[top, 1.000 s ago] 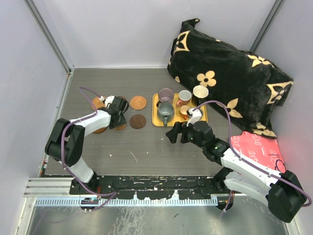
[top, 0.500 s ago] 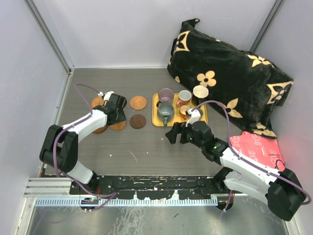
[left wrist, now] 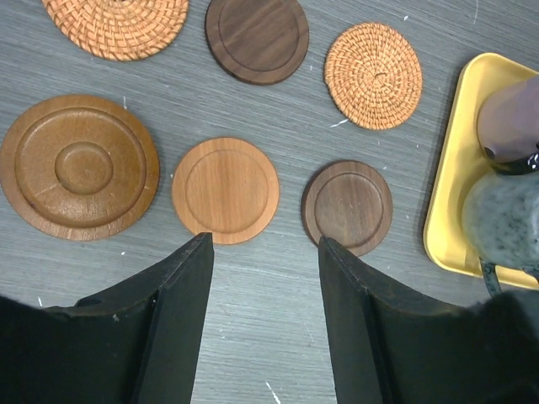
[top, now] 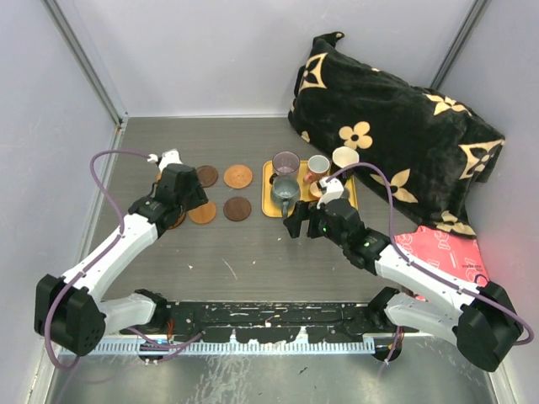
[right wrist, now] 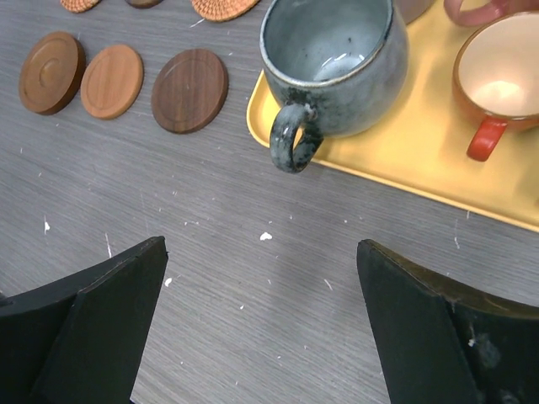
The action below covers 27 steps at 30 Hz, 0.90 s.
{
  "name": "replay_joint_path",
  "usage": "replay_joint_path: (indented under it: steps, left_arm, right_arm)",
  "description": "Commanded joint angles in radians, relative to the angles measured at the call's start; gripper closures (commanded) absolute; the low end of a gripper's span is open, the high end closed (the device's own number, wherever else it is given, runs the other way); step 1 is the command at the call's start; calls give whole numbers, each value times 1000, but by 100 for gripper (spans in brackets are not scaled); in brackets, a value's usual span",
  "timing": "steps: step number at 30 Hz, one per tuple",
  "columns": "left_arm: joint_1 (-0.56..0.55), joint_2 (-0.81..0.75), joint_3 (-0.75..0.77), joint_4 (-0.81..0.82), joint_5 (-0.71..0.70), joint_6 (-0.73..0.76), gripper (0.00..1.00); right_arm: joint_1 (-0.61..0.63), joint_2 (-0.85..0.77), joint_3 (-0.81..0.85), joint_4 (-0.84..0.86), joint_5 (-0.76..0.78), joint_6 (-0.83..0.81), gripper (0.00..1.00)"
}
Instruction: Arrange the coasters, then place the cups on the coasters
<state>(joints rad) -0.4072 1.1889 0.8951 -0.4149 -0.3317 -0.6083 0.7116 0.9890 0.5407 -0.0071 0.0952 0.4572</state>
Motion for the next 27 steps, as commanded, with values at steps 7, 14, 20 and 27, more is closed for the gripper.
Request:
replay_joint_path:
  steps: [7,14,20,27]
  left_arm:
    - [-19,-99,-97,117,84,-19,44]
    - [-26,-86,-101,165,75,12,45]
    - [-102,-64,-103,185,45,17,46]
    - [-311,49,-45,185,-86,-20,48]
  right_arm:
    - [6,65,119,-17,86,-20,0]
    - [7,95,180,-72,251,-37,0]
    - [8,104,210,-102,331,-84,0]
    - [6,61,165,-108,460,-56,0]
